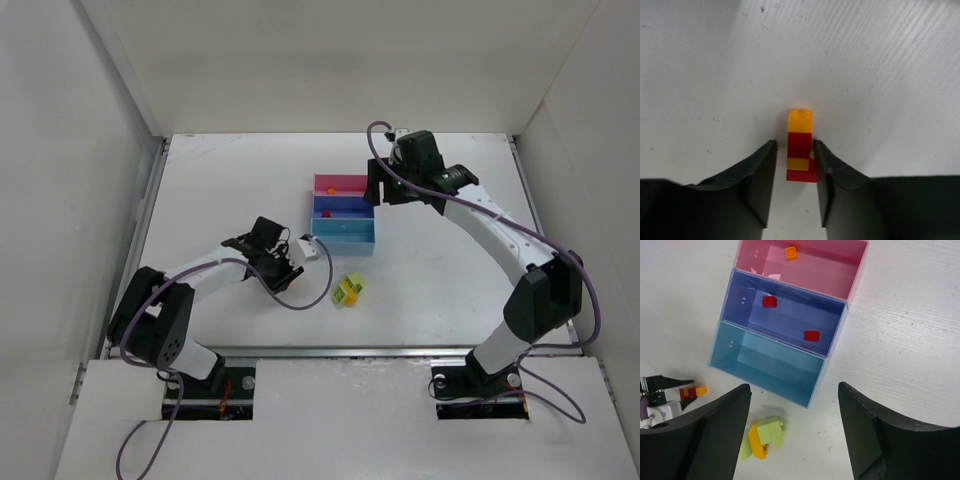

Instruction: Sort the legos into containers by color

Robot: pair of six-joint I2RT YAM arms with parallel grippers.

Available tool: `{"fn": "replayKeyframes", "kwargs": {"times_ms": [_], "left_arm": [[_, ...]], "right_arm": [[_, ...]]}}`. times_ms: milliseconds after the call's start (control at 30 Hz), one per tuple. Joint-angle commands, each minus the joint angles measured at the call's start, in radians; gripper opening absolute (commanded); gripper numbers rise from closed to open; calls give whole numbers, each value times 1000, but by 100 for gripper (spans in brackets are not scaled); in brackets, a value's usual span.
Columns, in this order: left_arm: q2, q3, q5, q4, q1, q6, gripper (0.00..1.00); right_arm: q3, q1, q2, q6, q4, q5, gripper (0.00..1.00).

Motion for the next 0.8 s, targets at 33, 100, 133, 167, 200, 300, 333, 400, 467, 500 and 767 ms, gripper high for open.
{"fn": "replayKeyframes", "kwargs": {"times_ms": [33, 100, 133, 167, 200, 300, 333, 400, 467, 500, 767], "left_arm": [[34, 3, -3, 14, 0, -13, 24], [34, 3, -3, 5, 0, -22, 15], [34, 3, 8, 4, 0, -22, 14], [24, 14, 8, -6, 0, -22, 11], [24, 14, 20, -23, 0, -22, 6], [-22, 93, 46, -101, 0, -22, 0], [-31, 115, 46, -121, 0, -22, 0], [-53, 187, 46, -178, 10, -31, 0], [-67, 245, 69, -225, 10, -31, 0], [-77, 311, 78, -251, 10, -31, 0], [-50, 647, 114, -336, -15, -114, 0]], "right_arm": [[1, 5, -49, -7, 19, 14, 76], [1, 5, -49, -7, 19, 14, 76], [-8, 5, -58, -7, 19, 14, 76], [-8, 5, -58, -7, 19, 14, 76], [-8, 5, -58, -7, 19, 14, 76], [13, 5, -67, -7, 8, 2, 76], [13, -5, -67, -7, 8, -10, 76], [37, -5, -67, -7, 8, -41, 76], [71, -14, -67, -7, -4, -75, 76], [81, -14, -67, -7, -4, -75, 76], [90, -63, -101, 84, 82, -320, 75]]}}
